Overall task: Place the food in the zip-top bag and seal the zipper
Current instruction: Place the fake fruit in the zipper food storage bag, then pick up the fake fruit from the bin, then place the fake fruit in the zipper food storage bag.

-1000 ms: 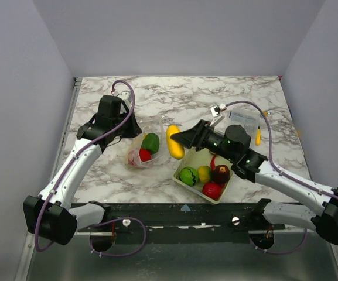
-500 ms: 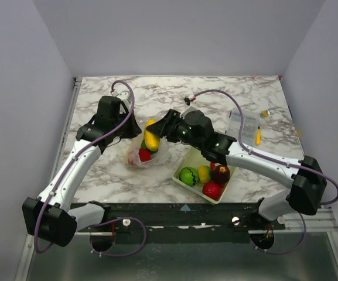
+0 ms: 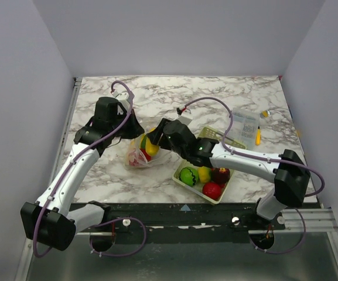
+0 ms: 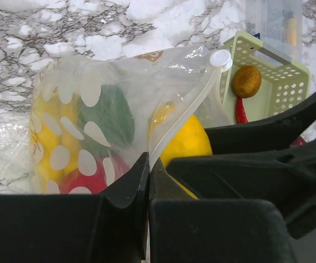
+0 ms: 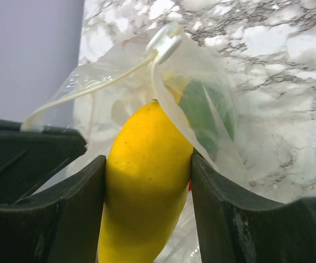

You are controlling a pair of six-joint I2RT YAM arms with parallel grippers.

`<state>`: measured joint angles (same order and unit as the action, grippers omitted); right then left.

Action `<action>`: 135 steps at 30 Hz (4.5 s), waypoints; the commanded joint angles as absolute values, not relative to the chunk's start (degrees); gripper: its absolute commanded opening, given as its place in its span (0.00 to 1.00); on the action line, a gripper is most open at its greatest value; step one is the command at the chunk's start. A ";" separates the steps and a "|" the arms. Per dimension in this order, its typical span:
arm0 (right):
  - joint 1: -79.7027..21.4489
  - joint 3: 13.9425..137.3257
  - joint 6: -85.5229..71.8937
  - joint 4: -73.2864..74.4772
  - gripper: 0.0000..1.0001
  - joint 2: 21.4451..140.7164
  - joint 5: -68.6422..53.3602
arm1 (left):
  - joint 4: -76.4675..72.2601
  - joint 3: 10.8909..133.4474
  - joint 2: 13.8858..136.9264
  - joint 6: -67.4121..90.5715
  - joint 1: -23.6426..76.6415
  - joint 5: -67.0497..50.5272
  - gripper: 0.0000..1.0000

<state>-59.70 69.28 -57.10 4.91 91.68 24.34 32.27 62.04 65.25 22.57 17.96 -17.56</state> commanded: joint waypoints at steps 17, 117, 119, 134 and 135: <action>-61.22 73.64 -45.80 -5.24 0.49 101.25 41.72 | 30.81 61.43 64.78 23.38 17.40 -20.64 0.00; -61.26 47.35 -43.42 26.06 0.15 63.72 26.63 | 31.76 61.96 67.08 23.47 16.90 -20.92 0.00; -61.28 47.11 -43.43 26.09 0.11 61.69 27.28 | 31.79 61.96 66.98 23.47 16.88 -20.83 0.00; -61.26 57.29 -34.52 9.09 0.10 63.60 16.63 | 31.67 61.87 66.77 23.47 16.88 -21.01 0.00; -61.26 58.73 -33.97 8.55 0.11 65.75 15.59 | 31.71 61.87 66.76 23.47 16.88 -21.09 0.00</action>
